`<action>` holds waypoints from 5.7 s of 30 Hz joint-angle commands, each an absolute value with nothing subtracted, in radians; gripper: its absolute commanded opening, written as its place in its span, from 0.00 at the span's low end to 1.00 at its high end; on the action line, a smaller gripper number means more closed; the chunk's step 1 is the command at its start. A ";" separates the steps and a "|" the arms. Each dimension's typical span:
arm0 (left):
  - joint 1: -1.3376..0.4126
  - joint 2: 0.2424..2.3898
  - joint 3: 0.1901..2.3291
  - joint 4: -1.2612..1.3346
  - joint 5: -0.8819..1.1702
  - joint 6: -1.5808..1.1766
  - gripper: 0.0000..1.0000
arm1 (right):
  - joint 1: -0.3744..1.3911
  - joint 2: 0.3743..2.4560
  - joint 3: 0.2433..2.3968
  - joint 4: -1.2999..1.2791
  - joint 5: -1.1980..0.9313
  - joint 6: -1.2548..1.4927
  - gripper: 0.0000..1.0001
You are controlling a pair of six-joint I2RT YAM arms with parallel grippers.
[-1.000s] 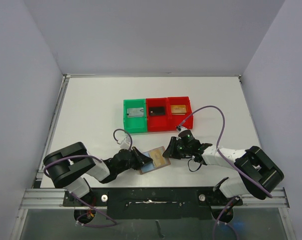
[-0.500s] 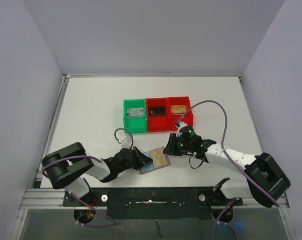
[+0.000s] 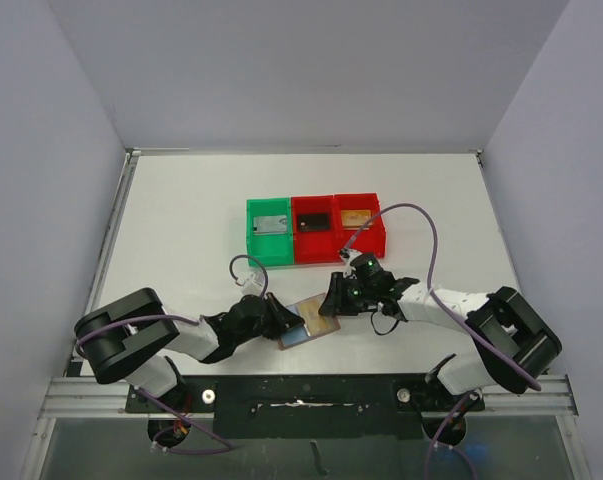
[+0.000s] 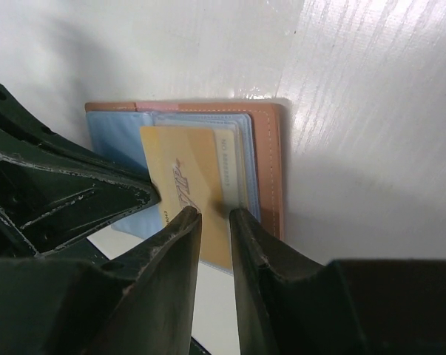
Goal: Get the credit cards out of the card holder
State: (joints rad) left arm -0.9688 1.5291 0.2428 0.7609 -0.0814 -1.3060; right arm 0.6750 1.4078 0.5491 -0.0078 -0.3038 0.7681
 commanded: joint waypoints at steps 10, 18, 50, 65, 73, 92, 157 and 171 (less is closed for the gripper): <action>-0.966 1.444 0.282 0.624 -0.098 -1.246 0.00 | 0.678 1.433 0.517 0.043 -0.302 0.784 0.24; -0.962 1.392 0.273 0.541 -0.126 -1.241 0.00 | 0.679 1.432 0.536 0.022 -0.298 0.774 0.24; -0.956 1.421 0.199 0.708 -0.100 -1.304 0.36 | 0.720 1.501 0.479 0.145 -0.338 0.842 0.24; -0.968 1.567 0.145 0.982 -0.080 -1.403 0.34 | 0.718 1.486 0.411 0.180 -0.312 0.878 0.24; -0.976 1.612 0.170 1.030 -0.062 -1.392 0.25 | 0.717 1.491 0.411 0.184 -0.317 0.875 0.24; -0.952 1.135 0.184 0.388 -0.097 -1.259 0.00 | 0.622 1.369 0.448 0.115 -0.316 0.798 0.25; -0.592 0.773 0.459 0.001 0.264 -0.883 0.00 | 0.370 1.386 1.006 -0.122 -0.288 0.495 0.83; -0.434 0.828 0.305 0.606 0.532 -1.141 0.00 | 0.305 0.955 0.576 0.395 -0.490 0.738 0.98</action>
